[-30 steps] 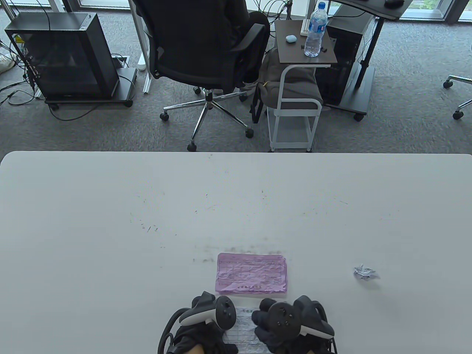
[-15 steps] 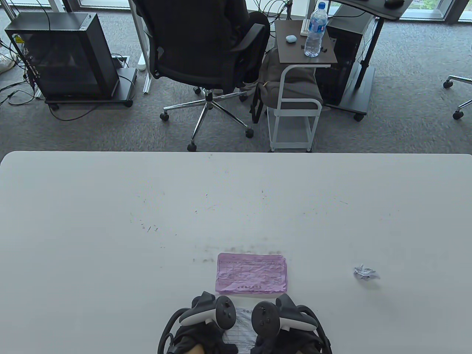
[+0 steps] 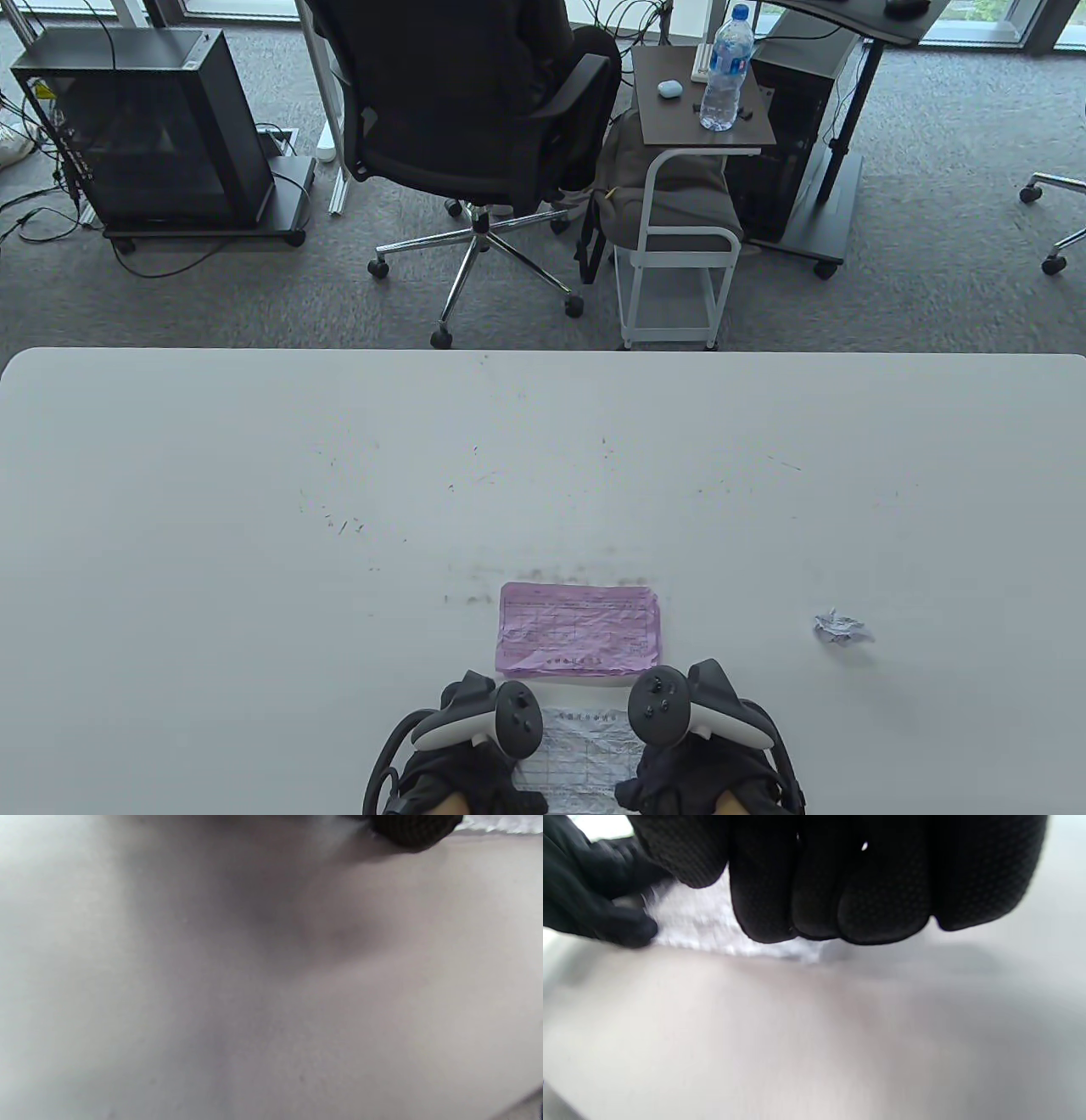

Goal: Flatten crumpled invoices and stack

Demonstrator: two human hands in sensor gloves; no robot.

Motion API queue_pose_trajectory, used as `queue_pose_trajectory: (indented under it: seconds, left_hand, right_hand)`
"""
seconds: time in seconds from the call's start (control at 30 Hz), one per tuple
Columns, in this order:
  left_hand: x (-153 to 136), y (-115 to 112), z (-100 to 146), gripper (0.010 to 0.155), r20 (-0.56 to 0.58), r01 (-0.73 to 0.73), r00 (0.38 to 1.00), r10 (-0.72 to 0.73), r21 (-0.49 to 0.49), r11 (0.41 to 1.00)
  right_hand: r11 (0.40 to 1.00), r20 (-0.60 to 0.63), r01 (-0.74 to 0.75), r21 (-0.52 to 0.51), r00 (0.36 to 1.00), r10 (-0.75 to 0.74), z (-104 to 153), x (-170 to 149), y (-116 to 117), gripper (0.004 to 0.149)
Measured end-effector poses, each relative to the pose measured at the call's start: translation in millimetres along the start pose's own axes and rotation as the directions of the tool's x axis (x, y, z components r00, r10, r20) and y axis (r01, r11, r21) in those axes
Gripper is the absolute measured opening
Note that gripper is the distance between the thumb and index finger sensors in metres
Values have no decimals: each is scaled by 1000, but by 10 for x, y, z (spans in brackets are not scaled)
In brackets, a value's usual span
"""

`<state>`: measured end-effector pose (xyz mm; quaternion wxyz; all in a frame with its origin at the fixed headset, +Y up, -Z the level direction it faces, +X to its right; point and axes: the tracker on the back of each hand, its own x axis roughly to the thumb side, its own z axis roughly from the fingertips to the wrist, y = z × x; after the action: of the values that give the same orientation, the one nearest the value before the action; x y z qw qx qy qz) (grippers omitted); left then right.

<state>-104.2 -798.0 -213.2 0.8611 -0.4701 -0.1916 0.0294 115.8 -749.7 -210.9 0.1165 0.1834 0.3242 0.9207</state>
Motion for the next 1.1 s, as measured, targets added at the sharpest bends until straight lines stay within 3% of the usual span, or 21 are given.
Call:
queue_pose_trajectory:
  seconds: [0.07, 0.17, 0.27, 0.47, 0.6, 0.87, 1.1]
  left_hand:
    - [-1, 0, 1, 97, 0, 2, 1000, -2, 1, 1000]
    - [-2, -1, -1, 96, 1, 0, 1000, 0, 0, 1000]
    - [-4, -2, -1, 96, 4, -3, 1000, 3, 3, 1000]
    - [-2, 2, -3, 96, 5, -1, 1000, 1, 1, 1000]
    - [3, 4, -4, 96, 2, 1, 1000, -1, 2, 1000]
    - [8, 5, -6, 97, 3, 0, 1000, 0, -1, 1000]
    - [10, 5, -8, 96, 6, -1, 1000, 1, 1, 1000]
  right_hand:
    - [976, 60, -55, -211, 996, 69, 82, 79, -77, 41]
    - [950, 169, -61, -308, 979, 118, 90, 241, -55, 45]
    - [947, 277, -125, -296, 937, 210, 0, 461, 72, 50]
    - [953, 317, -215, -214, 907, 276, -161, 608, 280, 56]
    - [956, 237, -281, -85, 926, 294, -216, 577, 344, 58]
    - [963, 86, -257, -85, 961, 264, -243, 479, 288, 58]
    - [982, -122, -166, -90, 980, 155, -203, 222, 184, 60]
